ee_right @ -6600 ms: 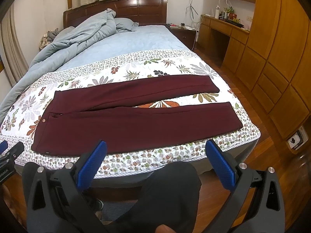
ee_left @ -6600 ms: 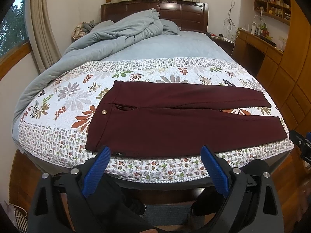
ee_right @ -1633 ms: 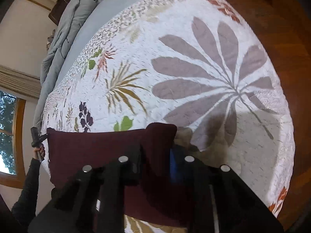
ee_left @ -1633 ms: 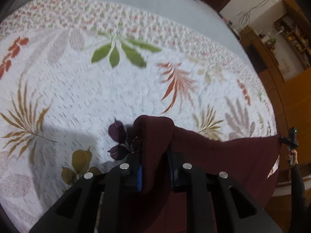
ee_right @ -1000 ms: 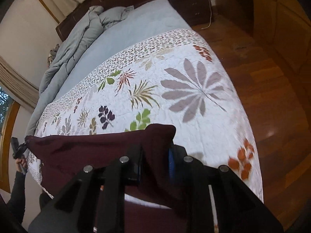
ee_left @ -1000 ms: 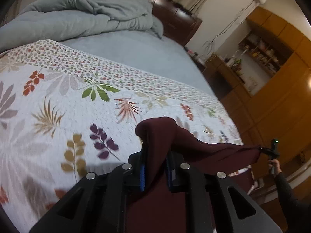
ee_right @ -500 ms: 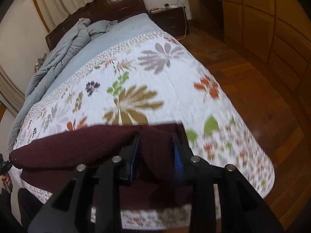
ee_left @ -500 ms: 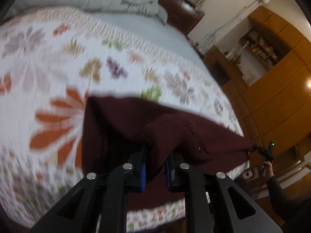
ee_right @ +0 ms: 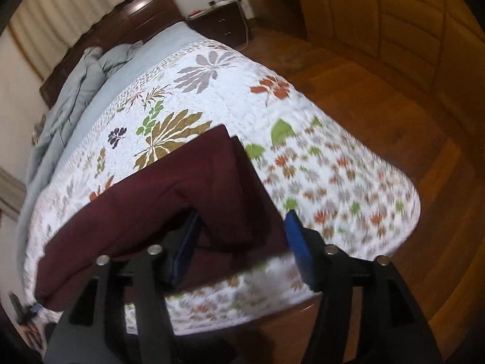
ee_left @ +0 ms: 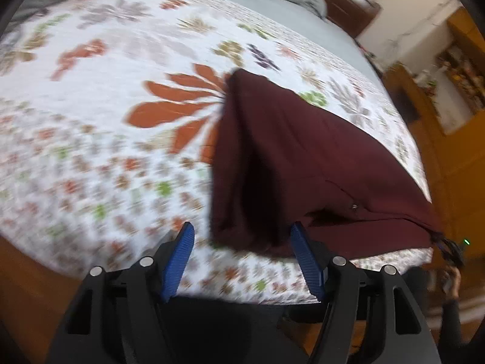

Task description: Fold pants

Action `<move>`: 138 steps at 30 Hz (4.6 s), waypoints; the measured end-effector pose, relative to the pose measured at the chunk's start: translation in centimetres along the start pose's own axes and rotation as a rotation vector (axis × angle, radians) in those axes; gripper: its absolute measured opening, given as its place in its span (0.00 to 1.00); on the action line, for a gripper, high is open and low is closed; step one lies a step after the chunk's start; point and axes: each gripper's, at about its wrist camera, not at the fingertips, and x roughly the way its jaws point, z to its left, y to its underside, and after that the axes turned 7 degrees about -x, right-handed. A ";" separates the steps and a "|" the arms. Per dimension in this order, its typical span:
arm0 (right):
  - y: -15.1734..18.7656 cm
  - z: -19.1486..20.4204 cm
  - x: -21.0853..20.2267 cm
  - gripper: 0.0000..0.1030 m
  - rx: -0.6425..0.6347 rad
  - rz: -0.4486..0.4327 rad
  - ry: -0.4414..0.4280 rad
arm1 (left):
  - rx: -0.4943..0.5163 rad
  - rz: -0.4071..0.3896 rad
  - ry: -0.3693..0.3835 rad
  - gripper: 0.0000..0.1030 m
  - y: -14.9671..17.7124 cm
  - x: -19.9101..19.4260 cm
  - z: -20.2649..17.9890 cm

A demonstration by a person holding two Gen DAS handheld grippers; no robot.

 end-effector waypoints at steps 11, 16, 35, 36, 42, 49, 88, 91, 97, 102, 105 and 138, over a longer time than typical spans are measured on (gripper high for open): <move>3.5 0.2 -1.8 0.70 0.336 0.030 -0.328 | -0.277 -0.045 0.335 0.73 0.2 1.2 -3.4; 2.8 2.3 -2.0 0.73 0.280 0.036 -0.323 | -0.372 -0.016 0.342 0.74 -1.4 4.1 -2.9; 2.5 1.4 -1.4 0.74 0.339 0.028 -0.294 | -0.312 -0.111 0.323 0.26 -0.1 3.6 -2.9; 2.6 1.4 -1.2 0.74 0.337 0.031 -0.292 | -0.339 -0.097 0.342 0.28 0.2 3.7 -2.5; 3.0 1.7 -0.5 0.75 0.345 0.039 -0.294 | -0.464 -0.015 0.438 0.67 0.7 4.8 -1.5; 2.8 2.5 -0.9 0.75 0.321 0.027 -0.297 | -0.475 0.019 0.348 0.57 -2.3 7.0 -2.3; -5.6 5.4 -2.2 0.08 0.262 -0.124 -0.369 | -0.343 -0.064 0.336 0.28 -0.2 5.0 -1.3; -4.1 5.3 -4.4 0.09 0.248 -0.206 -0.398 | -0.338 -0.065 0.325 0.28 -0.3 5.0 -1.2; 1.5 -1.1 3.8 0.11 0.456 -0.008 -0.349 | -0.310 -0.080 0.307 0.27 -1.7 3.1 -1.6; 2.5 -2.3 4.5 0.49 0.516 0.021 -0.365 | -0.312 -0.033 0.282 0.27 -2.3 3.8 -1.9; 2.6 -2.6 4.5 0.08 0.530 0.018 -0.378 | -0.352 -0.028 0.297 0.26 -2.1 3.9 -1.5; 7.4 8.6 -1.8 0.36 0.158 0.092 -0.347 | -0.324 -0.056 0.164 0.64 5.4 -0.9 -3.5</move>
